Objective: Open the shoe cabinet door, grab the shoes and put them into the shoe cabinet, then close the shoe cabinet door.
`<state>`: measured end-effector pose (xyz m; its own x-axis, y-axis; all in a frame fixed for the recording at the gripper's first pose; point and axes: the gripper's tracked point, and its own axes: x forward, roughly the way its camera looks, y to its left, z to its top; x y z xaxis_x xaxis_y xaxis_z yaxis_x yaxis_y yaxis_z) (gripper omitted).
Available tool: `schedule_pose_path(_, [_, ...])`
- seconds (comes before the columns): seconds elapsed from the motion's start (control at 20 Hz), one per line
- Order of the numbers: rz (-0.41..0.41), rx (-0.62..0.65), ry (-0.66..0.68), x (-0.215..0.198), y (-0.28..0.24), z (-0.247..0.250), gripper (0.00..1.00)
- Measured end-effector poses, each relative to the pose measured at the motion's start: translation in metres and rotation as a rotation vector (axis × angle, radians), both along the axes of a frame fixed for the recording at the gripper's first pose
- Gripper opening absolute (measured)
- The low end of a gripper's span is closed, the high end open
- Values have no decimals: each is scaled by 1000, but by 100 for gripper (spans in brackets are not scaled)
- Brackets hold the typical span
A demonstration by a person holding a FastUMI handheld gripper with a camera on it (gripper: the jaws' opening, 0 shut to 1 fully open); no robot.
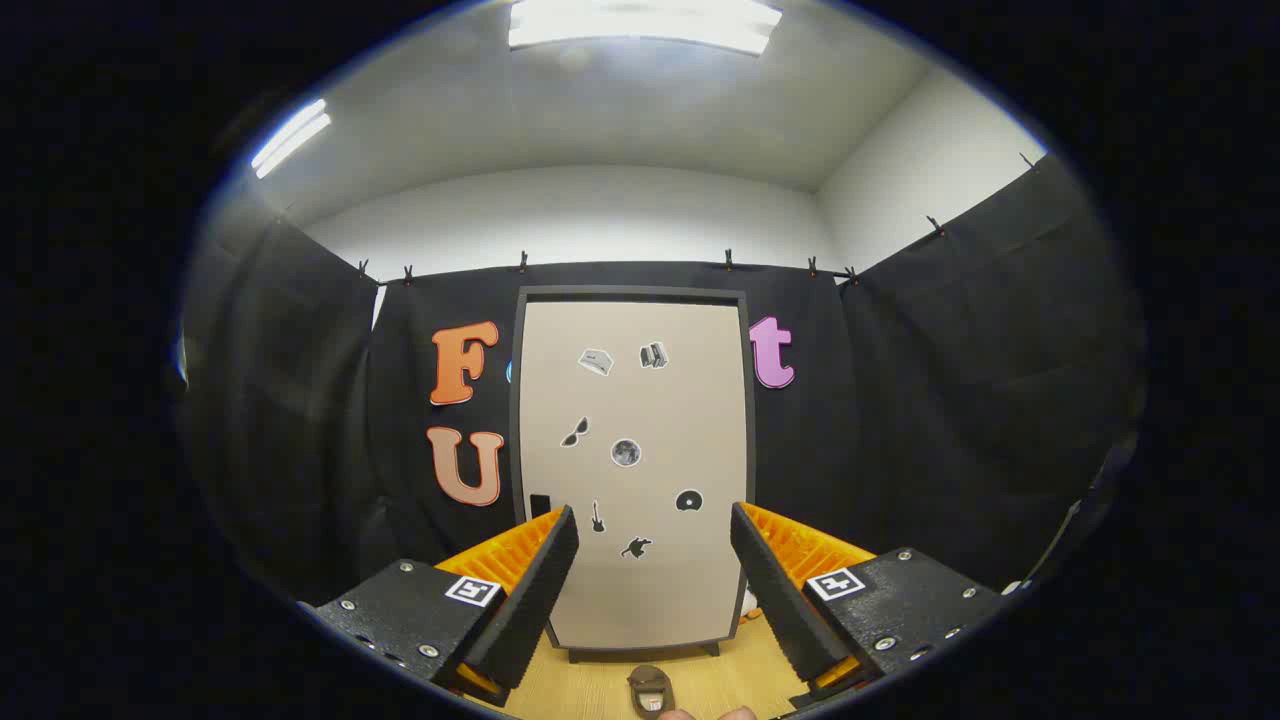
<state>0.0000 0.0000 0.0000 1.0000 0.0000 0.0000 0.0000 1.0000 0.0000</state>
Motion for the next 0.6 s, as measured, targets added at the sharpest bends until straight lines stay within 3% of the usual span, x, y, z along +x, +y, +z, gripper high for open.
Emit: schedule_pose_path(0.6, [25, 10, 33, 0, 7, -8, 96])
